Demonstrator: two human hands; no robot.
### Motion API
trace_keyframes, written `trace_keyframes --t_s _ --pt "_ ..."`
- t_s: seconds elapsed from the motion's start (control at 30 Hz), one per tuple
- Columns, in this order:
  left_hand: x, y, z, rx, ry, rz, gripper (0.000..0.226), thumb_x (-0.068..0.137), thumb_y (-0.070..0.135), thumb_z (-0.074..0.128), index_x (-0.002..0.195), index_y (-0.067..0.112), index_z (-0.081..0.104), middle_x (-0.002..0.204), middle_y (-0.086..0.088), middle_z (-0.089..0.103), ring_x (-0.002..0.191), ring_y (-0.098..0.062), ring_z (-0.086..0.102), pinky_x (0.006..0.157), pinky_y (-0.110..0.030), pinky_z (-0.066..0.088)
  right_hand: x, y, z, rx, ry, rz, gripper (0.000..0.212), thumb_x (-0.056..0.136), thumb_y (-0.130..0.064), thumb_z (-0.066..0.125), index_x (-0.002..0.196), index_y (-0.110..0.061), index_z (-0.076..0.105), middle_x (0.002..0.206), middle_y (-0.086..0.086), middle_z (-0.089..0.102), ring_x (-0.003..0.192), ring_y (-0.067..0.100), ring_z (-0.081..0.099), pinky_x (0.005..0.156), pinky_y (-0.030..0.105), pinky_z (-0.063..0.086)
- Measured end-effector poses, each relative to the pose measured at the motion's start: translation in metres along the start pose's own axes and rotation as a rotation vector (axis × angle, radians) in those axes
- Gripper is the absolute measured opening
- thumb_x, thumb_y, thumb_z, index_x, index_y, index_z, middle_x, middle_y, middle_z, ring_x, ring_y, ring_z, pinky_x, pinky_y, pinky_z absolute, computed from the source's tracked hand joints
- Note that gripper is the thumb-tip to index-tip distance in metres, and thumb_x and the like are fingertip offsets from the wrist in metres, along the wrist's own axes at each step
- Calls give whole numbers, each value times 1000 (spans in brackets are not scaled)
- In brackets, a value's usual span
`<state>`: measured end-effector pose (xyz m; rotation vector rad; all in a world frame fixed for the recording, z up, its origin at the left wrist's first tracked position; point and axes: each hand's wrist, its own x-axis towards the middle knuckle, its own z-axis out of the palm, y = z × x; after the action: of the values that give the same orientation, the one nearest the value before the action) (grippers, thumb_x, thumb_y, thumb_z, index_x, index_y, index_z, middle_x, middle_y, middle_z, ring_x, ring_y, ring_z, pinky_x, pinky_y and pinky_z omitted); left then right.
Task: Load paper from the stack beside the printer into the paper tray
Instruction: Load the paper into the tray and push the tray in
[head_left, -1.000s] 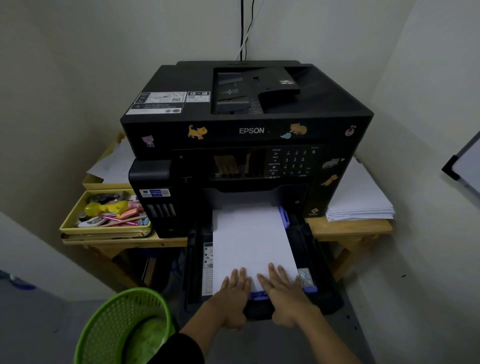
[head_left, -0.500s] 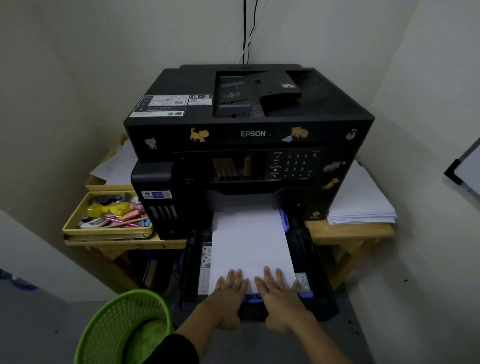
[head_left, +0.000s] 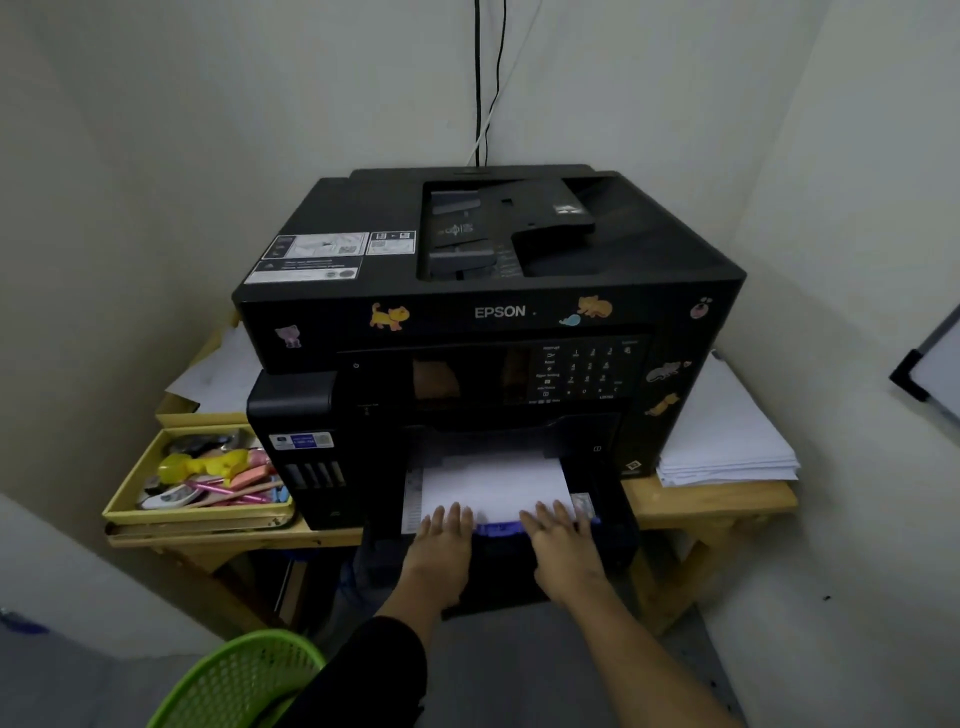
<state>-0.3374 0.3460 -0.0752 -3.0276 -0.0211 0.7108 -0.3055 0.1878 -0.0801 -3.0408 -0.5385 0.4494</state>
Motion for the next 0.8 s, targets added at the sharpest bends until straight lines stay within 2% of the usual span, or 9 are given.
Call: trace_keyframes --t_s 0.13,0.23,0.33,0.4,0.47,0.53,0.6,0.7,0.8 --pt "1 5 4 -244 122 -327 81 95 22 45 146 -4 -13 156 -22 -13 145 -37 -11 119 -43 -1 5 9 -6 189 146 218 67 88 -14 56 147 -12 23 156 17 16 145 35 2 119 47 10" --pt "-4 30 -9 -859 270 -756 98 87 25 57 144 -7 -17 152 -27 -21 143 -39 -15 118 -42 0 2 -4 -5 671 377 571 90 83 -6 60 150 -12 2 156 23 -10 143 40 -9 118 50 13" --pt "-1 41 -38 -1617 286 -1007 91 89 18 58 147 -4 -8 157 -21 -10 146 -34 -2 118 -41 7 8 -15 -16 1384 402 997 95 87 -13 60 147 -6 -14 154 23 -18 142 44 1 114 52 19" --pt "6 39 -45 -1970 282 -1026 94 88 34 58 149 1 -6 159 -15 -3 145 -34 10 118 -45 15 13 -16 -20 1755 339 1120 88 90 -26 57 149 -8 -6 157 22 1 134 44 30 98 48 40" --pt "10 38 -40 -2120 298 -940 99 84 56 53 150 4 1 159 -15 7 144 -36 17 117 -50 20 15 -16 -23 1984 334 1088 78 90 -35 54 149 -11 9 146 22 33 111 39 53 72 40 49" --pt "11 39 -37 -2182 308 -899 114 74 72 52 151 7 -1 158 -14 14 141 -36 24 115 -51 23 19 -13 -27 2126 356 1011 65 92 -38 52 145 -13 26 134 18 48 112 40 55 80 46 53" --pt "12 35 -43 -2297 331 -802 118 66 79 52 151 12 4 155 -13 23 138 -35 31 113 -52 28 25 -8 -33 2237 354 919 55 94 -38 49 142 -17 33 139 15 44 125 39 45 96 53 46" --pt "26 18 -56 -2343 376 -628 101 74 80 39 150 15 21 154 -11 28 139 -32 30 117 -47 21 37 1 -44 2381 350 823 51 96 -36 45 143 -19 33 146 13 37 134 36 34 106 59 34" --pt "40 9 -66 -2410 402 -594 92 81 74 34 150 14 20 155 -11 25 142 -30 24 118 -43 15 48 2 -53 2400 358 845 39 96 -28 47 134 -17 43 128 11 51 127 34 44 105 58 36"
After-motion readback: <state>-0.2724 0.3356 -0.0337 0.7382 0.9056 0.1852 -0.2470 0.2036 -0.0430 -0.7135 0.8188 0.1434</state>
